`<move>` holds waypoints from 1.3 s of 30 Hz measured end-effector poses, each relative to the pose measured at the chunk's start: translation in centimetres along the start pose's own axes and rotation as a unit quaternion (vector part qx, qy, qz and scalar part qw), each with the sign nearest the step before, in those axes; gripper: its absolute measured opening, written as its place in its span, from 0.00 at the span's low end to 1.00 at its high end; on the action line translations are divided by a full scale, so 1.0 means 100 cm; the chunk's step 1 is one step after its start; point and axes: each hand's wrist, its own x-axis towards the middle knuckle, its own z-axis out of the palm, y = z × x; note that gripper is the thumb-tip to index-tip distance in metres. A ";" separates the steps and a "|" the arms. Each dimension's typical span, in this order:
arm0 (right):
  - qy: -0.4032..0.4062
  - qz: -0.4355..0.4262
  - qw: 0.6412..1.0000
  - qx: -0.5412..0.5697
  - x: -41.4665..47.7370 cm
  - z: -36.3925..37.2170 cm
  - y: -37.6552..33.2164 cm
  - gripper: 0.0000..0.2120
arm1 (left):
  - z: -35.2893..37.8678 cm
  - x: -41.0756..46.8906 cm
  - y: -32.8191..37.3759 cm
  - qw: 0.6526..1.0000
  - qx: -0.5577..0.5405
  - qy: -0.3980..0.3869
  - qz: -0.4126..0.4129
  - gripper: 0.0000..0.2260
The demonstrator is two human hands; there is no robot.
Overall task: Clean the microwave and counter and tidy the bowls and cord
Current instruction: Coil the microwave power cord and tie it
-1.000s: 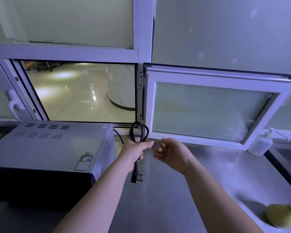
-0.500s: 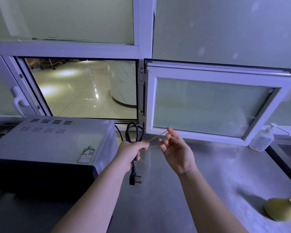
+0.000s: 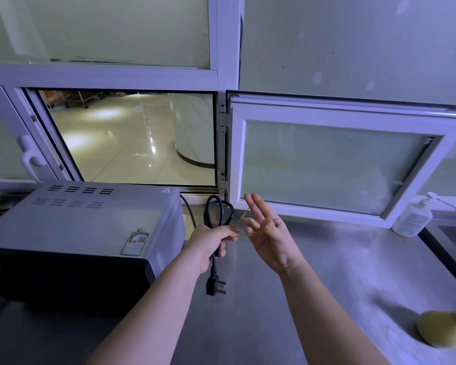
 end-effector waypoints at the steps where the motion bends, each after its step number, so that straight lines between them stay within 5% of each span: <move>1: -0.014 -0.004 1.000 -0.009 0.000 -0.001 -0.001 0.41 | 0.000 0.001 0.000 1.000 -0.003 -0.001 0.000 0.03; 5: -0.040 -0.050 0.998 -0.015 0.000 0.002 -0.004 0.35 | 0.003 0.004 0.001 1.000 -0.007 -0.005 -0.004 0.03; 10: 0.021 -0.111 0.993 -0.043 -0.001 0.009 -0.006 0.30 | 0.014 0.005 0.001 0.999 0.033 -0.020 0.021 0.05; 17: 0.022 -0.073 0.966 -0.247 -0.003 -0.007 -0.017 0.42 | 0.011 0.009 0.005 0.991 0.100 -0.070 0.054 0.20; 25: -0.016 -0.049 0.860 -0.507 0.014 -0.012 -0.050 0.41 | 0.004 0.011 -0.017 0.976 0.195 -0.047 0.089 0.18; 32: -0.011 -0.039 0.860 -0.509 0.010 0.000 -0.012 0.38 | 0.009 0.008 -0.018 0.968 0.218 -0.028 0.124 0.11; 39: -0.002 -0.069 0.869 -0.490 0.013 0.005 -0.006 0.36 | 0.005 0.010 -0.015 0.954 0.250 -0.058 0.158 0.19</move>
